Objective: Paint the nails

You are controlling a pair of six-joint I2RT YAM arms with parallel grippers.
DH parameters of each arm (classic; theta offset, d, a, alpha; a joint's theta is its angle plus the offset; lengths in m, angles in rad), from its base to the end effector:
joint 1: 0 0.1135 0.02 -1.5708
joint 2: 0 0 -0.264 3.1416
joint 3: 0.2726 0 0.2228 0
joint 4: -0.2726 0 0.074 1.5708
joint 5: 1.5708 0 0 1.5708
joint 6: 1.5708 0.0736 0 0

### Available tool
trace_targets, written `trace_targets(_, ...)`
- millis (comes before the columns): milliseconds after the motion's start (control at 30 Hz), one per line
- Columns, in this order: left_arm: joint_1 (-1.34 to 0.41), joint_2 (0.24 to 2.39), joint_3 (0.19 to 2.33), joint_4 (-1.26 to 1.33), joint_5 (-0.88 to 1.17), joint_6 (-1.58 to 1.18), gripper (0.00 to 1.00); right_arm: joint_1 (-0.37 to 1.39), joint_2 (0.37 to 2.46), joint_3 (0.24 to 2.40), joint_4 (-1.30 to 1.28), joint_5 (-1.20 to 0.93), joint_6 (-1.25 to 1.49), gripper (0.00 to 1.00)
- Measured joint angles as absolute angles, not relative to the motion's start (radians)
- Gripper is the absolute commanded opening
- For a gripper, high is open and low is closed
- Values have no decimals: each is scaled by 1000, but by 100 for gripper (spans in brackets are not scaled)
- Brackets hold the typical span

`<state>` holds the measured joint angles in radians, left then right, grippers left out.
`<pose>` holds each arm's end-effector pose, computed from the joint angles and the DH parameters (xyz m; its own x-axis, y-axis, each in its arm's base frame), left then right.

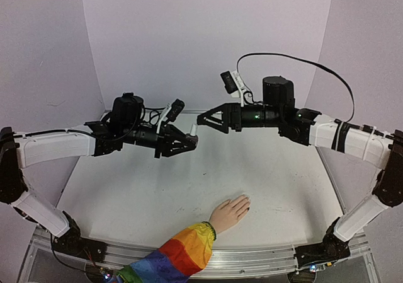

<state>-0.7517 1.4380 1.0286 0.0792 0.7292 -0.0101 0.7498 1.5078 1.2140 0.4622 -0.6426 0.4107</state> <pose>0.2059 -0.2596 0.3030 -0.2466 0.2202 -0.9437 0.9672 0.1166 -0.2256 0.2313 0.2757 0.3945 -0.2780 0.1779 -0.9440 -0.9456 0.1224 0.3015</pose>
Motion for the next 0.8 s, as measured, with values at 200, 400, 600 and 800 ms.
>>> trace_targets(200,-752,1468,1052,80,904,-51,0,756,1566,1214,513,-804,407,67)
trace_targets(400,-755,1468,1058,79,965,-62,0,759,1614,1223,553,-881,425,47)
trace_targets(600,-758,1471,1058,80,981,-62,0,775,1635,1248,574,-906,432,35)
trace_targets(800,-759,1471,1058,80,992,-62,0,799,1639,1260,580,-910,433,22)
